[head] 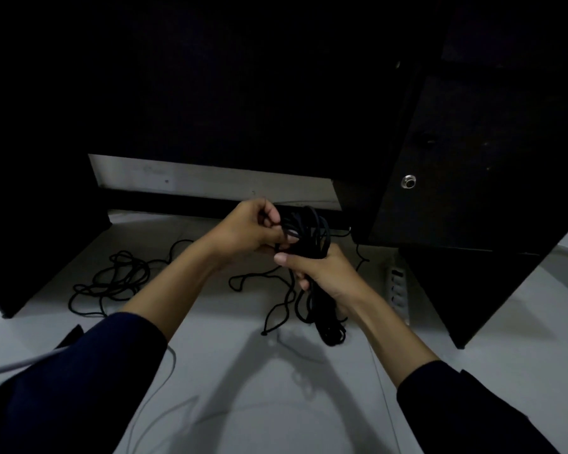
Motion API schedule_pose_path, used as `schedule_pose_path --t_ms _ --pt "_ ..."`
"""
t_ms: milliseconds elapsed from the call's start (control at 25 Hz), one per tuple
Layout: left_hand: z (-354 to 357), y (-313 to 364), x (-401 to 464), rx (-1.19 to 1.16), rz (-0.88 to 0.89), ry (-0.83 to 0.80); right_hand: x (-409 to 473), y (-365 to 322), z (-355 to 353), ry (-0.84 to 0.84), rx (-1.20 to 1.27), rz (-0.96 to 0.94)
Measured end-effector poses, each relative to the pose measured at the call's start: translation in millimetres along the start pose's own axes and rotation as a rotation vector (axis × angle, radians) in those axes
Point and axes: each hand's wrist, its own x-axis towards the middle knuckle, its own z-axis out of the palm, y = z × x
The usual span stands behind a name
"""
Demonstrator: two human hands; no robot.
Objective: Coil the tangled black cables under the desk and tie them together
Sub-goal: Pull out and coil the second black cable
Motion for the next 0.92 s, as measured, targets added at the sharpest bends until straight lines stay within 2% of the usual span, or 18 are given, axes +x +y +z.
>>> schedule_pose_path --t_ms 160,400,520,640,760,840,920 --pt "3 -8 3 -0.029 -0.055 0.016 2 0 0 0.017 0.002 0.047" --pt "13 -30 20 -0.045 -0.022 0.154 17 12 2 0.057 -0.004 0.060" --pt "16 -32 36 -0.064 -0.067 0.165 31 16 0 0.136 -0.013 0.123" --pt "16 -29 51 -0.006 -0.120 0.086 43 17 1 0.232 0.038 0.149" --pt "10 -34 53 -0.051 -0.215 -0.061 49 16 7 0.267 0.028 0.150" --pt "7 -42 49 -0.090 -0.288 -0.191 51 17 10 0.273 -0.030 0.094" --pt "10 -49 43 -0.085 -0.307 -0.244 52 16 12 0.267 -0.137 0.004"
